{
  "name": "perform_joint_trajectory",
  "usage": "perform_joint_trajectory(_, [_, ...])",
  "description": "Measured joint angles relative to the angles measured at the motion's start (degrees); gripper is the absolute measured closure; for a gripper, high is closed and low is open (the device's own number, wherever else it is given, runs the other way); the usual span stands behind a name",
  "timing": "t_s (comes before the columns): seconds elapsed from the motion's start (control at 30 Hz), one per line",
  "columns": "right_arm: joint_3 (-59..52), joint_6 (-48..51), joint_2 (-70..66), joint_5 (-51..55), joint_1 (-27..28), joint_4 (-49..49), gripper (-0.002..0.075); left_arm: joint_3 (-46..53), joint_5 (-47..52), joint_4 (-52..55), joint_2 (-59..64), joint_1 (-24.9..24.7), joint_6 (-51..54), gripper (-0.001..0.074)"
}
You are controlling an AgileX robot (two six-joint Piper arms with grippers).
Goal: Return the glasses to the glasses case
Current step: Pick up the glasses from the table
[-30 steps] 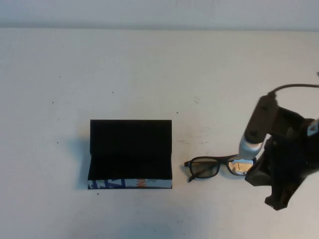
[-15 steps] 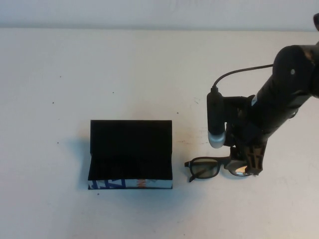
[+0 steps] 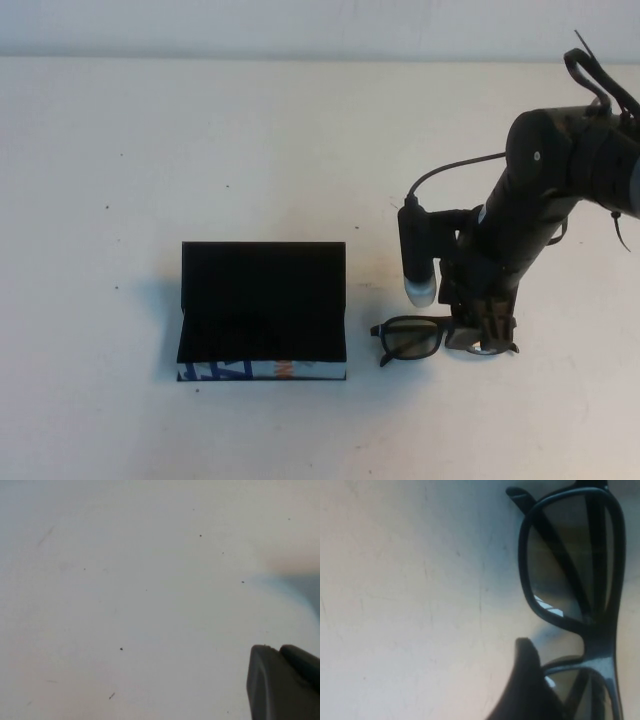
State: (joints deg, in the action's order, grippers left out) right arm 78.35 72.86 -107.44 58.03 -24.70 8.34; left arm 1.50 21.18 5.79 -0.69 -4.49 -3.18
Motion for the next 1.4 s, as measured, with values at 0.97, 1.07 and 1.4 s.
perform_joint_trajectory(0.97, [0.6,3.2,-4.8,-2.1,0.0,-0.4,0.034,0.0,0.0,0.0,0.0,0.0,0.0,0.0736])
perform_joint_trajectory(1.07, [0.6,3.2,-4.8,-1.1,0.0,-0.4,0.0393,0.0,0.0,0.0,0.0,0.0,0.0,0.0736])
perform_joint_trajectory(1.4, [0.6,3.2,-4.8,1.5,0.0,-0.4,0.064,0.0,0.0,0.0,0.0,0.0,0.0,0.0736])
